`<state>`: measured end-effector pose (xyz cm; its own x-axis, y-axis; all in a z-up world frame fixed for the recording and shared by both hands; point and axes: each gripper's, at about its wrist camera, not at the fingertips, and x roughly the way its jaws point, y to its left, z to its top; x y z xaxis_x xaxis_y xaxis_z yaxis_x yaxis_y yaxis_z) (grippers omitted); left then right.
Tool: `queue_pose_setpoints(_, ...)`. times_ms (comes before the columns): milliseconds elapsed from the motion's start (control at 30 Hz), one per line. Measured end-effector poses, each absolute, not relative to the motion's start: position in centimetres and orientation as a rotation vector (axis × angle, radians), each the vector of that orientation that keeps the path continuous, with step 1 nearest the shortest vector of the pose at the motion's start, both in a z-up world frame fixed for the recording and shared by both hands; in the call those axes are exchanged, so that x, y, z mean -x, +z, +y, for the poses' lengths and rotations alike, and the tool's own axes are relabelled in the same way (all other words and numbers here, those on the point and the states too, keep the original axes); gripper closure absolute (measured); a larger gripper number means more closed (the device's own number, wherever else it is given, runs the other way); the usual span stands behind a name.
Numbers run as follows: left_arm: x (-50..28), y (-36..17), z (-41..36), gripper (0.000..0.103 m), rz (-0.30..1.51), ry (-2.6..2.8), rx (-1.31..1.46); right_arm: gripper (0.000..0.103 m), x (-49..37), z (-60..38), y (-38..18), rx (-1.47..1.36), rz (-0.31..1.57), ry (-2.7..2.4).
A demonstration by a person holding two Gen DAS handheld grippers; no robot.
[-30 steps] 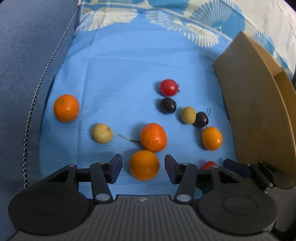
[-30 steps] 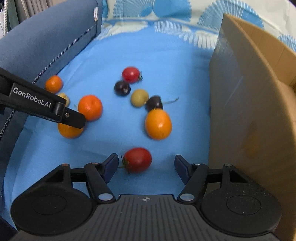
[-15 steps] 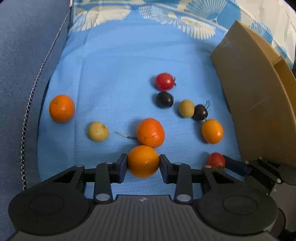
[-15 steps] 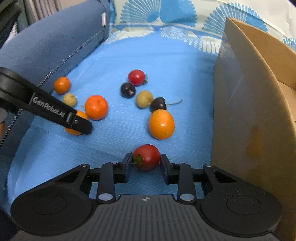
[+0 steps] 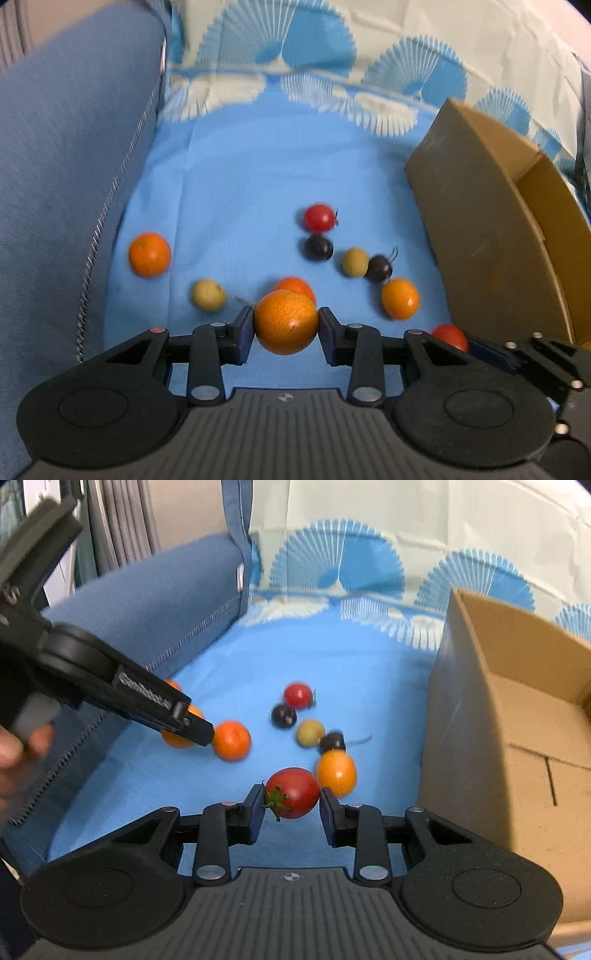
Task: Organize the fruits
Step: 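Carry the orange in the left gripper over the box while the right carries the tomato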
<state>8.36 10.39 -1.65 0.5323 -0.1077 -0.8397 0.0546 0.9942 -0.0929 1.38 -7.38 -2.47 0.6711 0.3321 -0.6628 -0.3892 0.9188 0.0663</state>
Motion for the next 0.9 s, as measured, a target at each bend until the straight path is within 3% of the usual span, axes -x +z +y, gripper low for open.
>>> queue_pose_setpoints(467, -4.1, 3.5, 5.2, 0.062, 0.699, -0.087, -0.012, 0.070, 0.9, -18.1, 7.0, 0.069, 0.459, 0.352)
queue_pose_setpoints(900, -0.8, 4.5, -5.4, 0.062, 0.491, -0.336, -0.033, 0.070, 0.8, -29.1, 4.8, -0.030, 0.497, 0.068)
